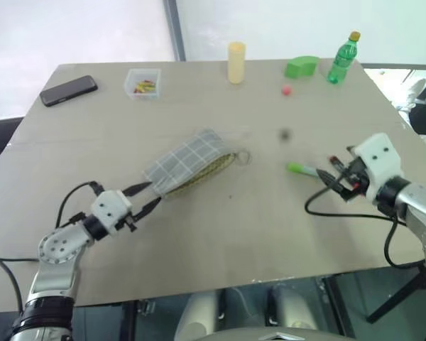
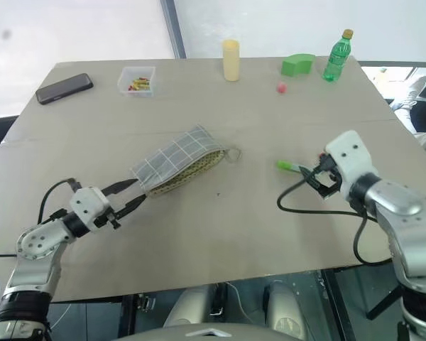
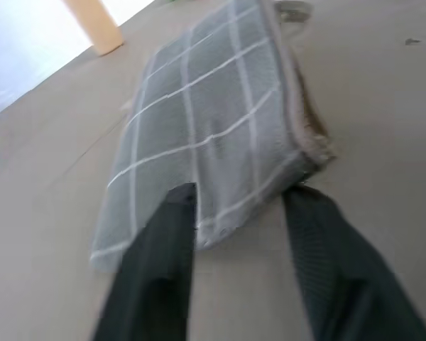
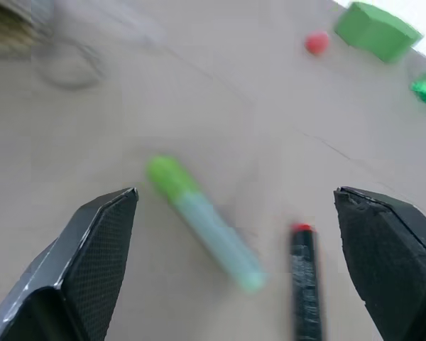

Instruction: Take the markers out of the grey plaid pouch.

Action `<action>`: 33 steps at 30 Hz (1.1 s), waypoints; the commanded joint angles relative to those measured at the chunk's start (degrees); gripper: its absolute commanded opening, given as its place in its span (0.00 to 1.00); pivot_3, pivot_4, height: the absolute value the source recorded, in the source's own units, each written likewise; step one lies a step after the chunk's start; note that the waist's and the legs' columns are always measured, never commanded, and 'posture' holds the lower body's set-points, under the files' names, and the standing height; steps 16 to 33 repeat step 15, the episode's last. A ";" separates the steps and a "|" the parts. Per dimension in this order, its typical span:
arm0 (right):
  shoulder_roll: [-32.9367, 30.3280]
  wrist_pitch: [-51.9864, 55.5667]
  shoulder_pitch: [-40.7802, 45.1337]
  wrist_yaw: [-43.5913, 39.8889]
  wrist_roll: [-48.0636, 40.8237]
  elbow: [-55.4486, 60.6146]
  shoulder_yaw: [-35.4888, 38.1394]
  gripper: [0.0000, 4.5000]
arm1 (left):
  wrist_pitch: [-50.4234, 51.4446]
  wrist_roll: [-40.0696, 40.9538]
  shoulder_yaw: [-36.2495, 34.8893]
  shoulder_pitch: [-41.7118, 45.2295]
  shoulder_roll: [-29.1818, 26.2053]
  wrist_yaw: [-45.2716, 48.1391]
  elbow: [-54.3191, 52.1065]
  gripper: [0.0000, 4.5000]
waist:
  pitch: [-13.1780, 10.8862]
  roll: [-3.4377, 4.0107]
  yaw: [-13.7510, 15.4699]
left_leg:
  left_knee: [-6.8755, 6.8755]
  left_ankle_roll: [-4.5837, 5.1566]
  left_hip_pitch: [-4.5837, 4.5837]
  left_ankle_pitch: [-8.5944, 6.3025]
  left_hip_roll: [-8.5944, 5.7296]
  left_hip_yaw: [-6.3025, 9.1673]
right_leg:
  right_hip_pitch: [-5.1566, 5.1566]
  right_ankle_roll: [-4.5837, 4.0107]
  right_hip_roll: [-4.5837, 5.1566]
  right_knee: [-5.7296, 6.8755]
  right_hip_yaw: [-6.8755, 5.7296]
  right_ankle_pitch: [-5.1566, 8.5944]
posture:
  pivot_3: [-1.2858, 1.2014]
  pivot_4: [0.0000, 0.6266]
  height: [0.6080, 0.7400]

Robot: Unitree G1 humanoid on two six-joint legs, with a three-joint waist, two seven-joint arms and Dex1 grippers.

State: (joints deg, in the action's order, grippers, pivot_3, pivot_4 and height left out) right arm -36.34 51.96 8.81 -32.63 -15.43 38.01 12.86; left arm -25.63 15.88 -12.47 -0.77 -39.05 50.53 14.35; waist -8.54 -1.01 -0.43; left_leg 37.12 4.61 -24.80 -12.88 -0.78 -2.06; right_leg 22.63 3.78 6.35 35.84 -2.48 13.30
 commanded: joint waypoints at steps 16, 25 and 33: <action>-4.46 -18.61 -31.27 -15.78 -7.05 1.04 29.30 1.00 | 26.26 24.76 -19.55 -19.16 -5.70 16.88 -11.67 0.99 | 0.08 0.13 0.57 | 0.00 -0.03 0.13 -0.01 0.10 -0.03 | -0.06 -0.17 0.38 -0.02 -0.50 0.19 | 0.52 0.24 0.97; -4.46 -18.61 -31.27 -15.78 -7.05 1.04 29.30 1.00 | 26.26 24.76 -19.55 -19.16 -5.70 16.88 -11.67 0.99 | 0.08 0.13 0.57 | 0.00 -0.03 0.13 -0.01 0.10 -0.03 | -0.06 -0.17 0.38 -0.02 -0.50 0.19 | 0.52 0.24 0.97; -4.46 -18.61 -31.27 -15.78 -7.05 1.04 29.30 1.00 | 26.26 24.76 -19.55 -19.16 -5.70 16.88 -11.67 0.99 | 0.08 0.13 0.57 | 0.00 -0.03 0.13 -0.01 0.10 -0.03 | -0.06 -0.17 0.38 -0.02 -0.50 0.19 | 0.52 0.24 0.97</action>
